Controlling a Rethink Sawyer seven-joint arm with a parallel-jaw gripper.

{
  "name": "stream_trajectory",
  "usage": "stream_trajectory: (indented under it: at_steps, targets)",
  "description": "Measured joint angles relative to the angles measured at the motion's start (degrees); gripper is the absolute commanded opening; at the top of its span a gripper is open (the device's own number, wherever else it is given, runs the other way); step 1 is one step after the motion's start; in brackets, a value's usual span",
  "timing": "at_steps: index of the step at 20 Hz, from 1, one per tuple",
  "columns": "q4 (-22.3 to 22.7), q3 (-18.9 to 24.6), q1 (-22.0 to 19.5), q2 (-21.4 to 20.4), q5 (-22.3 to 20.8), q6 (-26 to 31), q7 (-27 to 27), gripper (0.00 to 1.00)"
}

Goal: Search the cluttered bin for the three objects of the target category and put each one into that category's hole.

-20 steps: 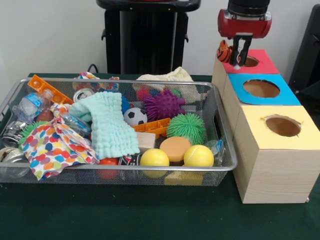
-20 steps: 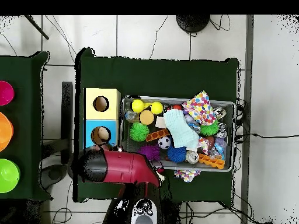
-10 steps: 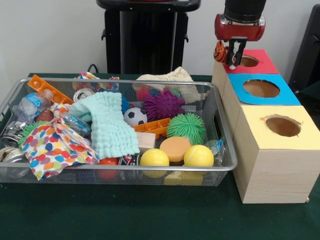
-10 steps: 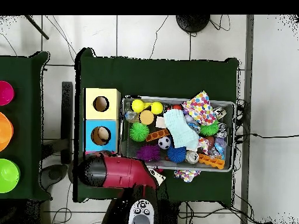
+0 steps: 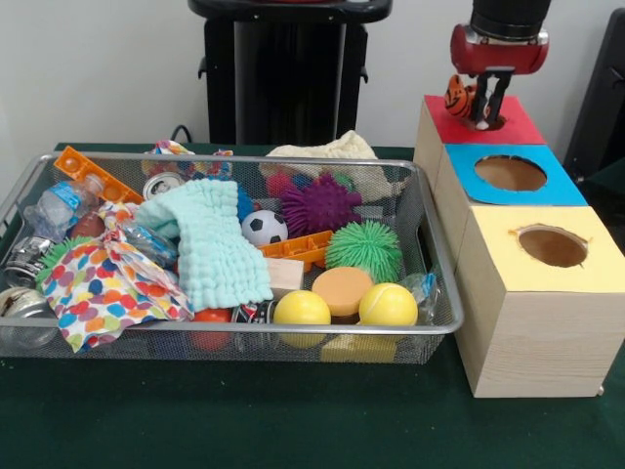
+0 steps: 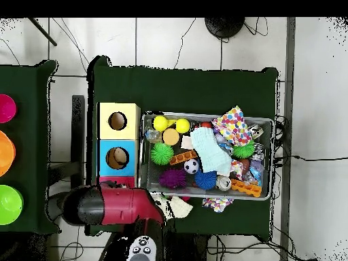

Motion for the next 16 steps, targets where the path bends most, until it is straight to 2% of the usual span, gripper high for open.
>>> stream_trajectory:
  at_steps: [7, 16]
  targets:
    - [0.0, 0.0, 2.3, 0.0, 0.0, 0.0, 0.0, 0.0]
    - [0.1, 0.0, 1.6, 0.0, 0.0, 0.0, 0.0, 0.0]
